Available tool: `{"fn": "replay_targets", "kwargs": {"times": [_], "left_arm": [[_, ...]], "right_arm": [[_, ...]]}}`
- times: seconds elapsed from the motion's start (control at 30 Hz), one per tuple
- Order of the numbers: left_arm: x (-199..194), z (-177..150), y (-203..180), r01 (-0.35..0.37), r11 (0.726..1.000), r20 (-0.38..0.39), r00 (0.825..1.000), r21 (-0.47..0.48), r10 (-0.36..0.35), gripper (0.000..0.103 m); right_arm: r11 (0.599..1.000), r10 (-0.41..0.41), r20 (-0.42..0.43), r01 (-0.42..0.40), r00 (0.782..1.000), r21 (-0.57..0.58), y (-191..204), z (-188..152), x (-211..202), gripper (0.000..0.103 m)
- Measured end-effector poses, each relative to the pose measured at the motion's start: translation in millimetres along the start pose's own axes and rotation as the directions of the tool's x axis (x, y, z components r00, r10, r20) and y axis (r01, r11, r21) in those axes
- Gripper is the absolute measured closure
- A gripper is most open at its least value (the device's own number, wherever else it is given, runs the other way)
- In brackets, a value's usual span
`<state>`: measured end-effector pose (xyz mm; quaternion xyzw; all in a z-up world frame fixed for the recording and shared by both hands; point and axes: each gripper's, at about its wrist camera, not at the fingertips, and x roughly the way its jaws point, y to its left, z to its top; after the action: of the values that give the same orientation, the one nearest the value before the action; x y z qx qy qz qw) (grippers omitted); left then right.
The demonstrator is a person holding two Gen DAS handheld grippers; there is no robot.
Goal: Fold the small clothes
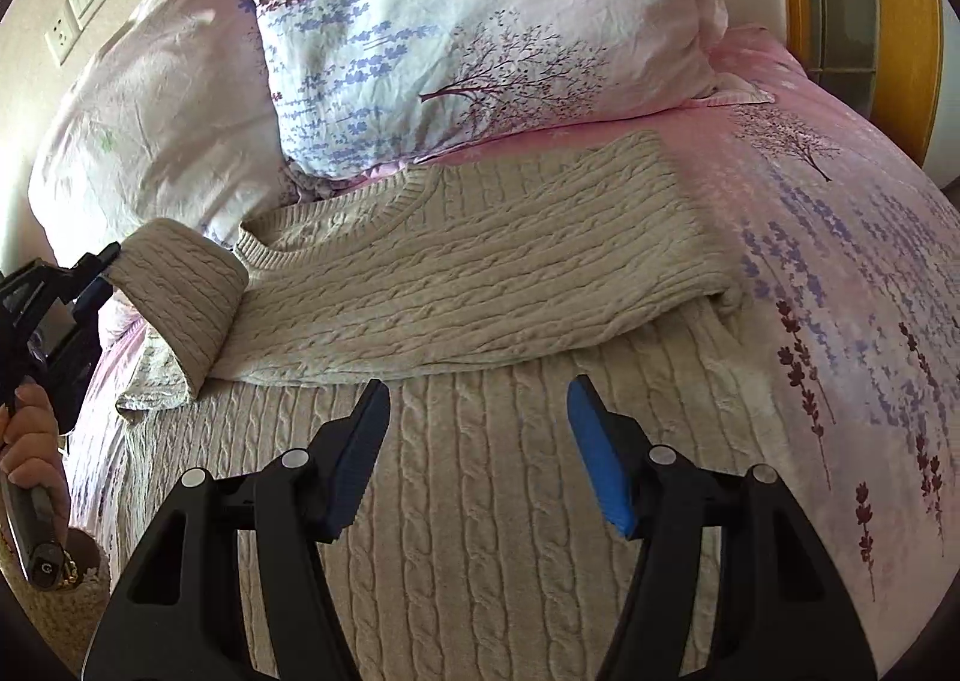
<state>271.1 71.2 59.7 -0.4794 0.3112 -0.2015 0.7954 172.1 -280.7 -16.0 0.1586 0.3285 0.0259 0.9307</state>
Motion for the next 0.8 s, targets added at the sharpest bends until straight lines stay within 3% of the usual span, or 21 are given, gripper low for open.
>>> {"fn": "replay_targets", "kwargs": {"times": [0.1,0.17,0.2,0.27,0.3,0.33,0.37,0.4,0.5,0.57,0.63,0.7,0.77,0.8], "left_arm": [[40,-27,-24,0.016,0.997,-0.109,0.994,0.078,-0.008,0.096],[73,-48,-36,-0.005,0.989,-0.210,0.977,0.148,0.036,0.094],[90,-60,-40,-0.027,0.979,-0.266,0.961,0.202,0.081,0.084],[119,-85,-45,-0.052,0.945,-0.376,0.909,0.323,0.178,0.068],[126,-95,-46,-0.038,0.932,-0.415,0.888,0.360,0.197,0.066],[128,-103,-48,-0.016,0.924,-0.447,0.872,0.381,0.200,0.063],[127,-107,-49,0.004,0.917,-0.465,0.862,0.399,0.199,0.053],[121,-108,-51,0.011,0.906,-0.465,0.861,0.424,0.207,0.049],[83,-92,-54,0.009,0.864,-0.389,0.895,0.503,0.218,0.044],[49,-71,-47,-0.068,0.828,-0.279,0.924,0.556,0.263,0.042],[16,-44,-33,-0.199,0.790,-0.142,0.930,0.580,0.339,0.040],[-14,-15,-12,-0.342,0.742,-0.014,0.904,0.577,0.427,0.040],[-37,13,13,-0.483,0.694,0.088,0.848,0.534,0.523,0.040],[-47,25,27,-0.523,0.688,0.104,0.827,0.503,0.552,0.040]], "right_arm": [[0.999,-0.018,0.016,0.018,1.000,0.033,-16,1,-4,0.040],[0.998,-0.030,0.019,0.028,0.999,0.062,-28,3,-5,0.040],[0.996,-0.035,0.018,0.034,0.999,0.077,-34,4,-5,0.040],[0.994,-0.043,0.015,0.042,0.999,0.104,-44,6,-5,0.040],[0.992,-0.040,0.013,0.039,0.999,0.116,-48,8,-5,0.040],[0.991,-0.028,0.010,0.027,1.000,0.128,-51,9,-5,0.040],[0.990,-0.007,0.008,0.006,1.000,0.139,-54,12,-6,0.040],[0.989,0.013,0.009,-0.014,1.000,0.148,-55,15,-7,0.041],[0.977,0.132,-0.005,-0.130,0.991,0.171,-55,27,-4,0.052],[0.955,0.234,-0.046,-0.221,0.971,0.196,-49,34,5,0.057],[0.939,0.292,-0.083,-0.269,0.953,0.216,-40,39,17,0.061],[0.939,0.295,-0.110,-0.267,0.949,0.218,-32,44,31,0.062],[0.943,0.283,-0.133,-0.250,0.950,0.218,-24,49,44,0.066],[0.942,0.284,-0.147,-0.248,0.947,0.224,-22,49,50,0.068]]}}
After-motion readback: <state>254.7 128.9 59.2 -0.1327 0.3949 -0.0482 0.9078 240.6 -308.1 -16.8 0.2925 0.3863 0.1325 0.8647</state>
